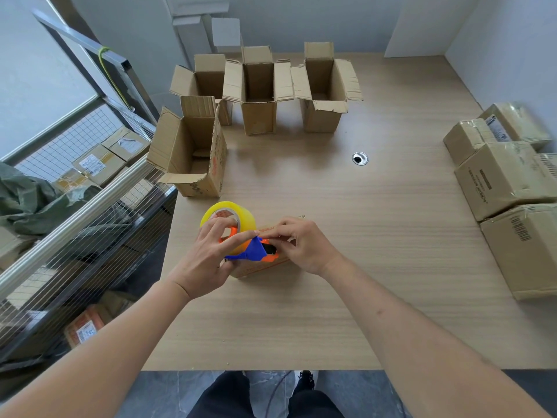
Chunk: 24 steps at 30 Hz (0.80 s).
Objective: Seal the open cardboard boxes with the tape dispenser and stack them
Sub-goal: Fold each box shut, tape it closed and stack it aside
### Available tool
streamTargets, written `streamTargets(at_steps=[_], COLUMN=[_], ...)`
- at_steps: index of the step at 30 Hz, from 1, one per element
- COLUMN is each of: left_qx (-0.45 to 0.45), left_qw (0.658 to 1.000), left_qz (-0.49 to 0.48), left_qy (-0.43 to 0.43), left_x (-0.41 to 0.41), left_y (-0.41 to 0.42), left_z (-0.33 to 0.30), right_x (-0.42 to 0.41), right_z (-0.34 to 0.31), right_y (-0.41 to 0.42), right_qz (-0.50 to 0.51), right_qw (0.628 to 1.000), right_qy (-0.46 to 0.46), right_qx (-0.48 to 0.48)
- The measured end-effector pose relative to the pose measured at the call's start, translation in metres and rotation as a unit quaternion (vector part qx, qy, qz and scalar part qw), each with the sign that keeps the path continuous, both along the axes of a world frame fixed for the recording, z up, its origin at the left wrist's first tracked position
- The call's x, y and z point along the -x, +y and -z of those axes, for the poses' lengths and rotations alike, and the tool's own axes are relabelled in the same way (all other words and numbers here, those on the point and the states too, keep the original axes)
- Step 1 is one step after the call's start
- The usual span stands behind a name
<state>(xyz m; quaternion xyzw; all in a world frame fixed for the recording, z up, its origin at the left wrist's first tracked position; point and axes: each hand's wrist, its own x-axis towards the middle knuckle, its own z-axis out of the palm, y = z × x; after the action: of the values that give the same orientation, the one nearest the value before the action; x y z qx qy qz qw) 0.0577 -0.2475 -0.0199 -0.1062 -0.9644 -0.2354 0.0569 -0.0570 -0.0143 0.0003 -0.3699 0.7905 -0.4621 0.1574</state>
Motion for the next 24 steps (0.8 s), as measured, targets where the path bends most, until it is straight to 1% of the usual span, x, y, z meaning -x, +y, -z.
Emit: streamTargets(at_steps=[3,8,14,24], left_qx=[0.010,0.008,0.023,0.037], left_qw=[1.000,1.000,0.999,0.998], left_qz=[-0.001,-0.003,0.014,0.024], left_qy=[-0.008,-0.017,-0.020,-0.036], left_x=[-0.001,-0.001,-0.006,-0.007], left_y=[-0.005,-0.013,-0.020,-0.025], left_z=[-0.002,-0.011,-0.022,-0.029], right_x=[0.001,-0.003,-0.014,-0.014], right_z=[-0.002,-0.003,0.000,0.008], right_y=[-0.004,-0.012,-0.018,-0.021], right_qz=[0.010,0.052,0.063,0.042], right_qw=[0.999,0.997,0.995,0.999], right_qy=[-0.025,0.035,0.061,0.010], right_qx=[0.018,0.042,0.053,0.028])
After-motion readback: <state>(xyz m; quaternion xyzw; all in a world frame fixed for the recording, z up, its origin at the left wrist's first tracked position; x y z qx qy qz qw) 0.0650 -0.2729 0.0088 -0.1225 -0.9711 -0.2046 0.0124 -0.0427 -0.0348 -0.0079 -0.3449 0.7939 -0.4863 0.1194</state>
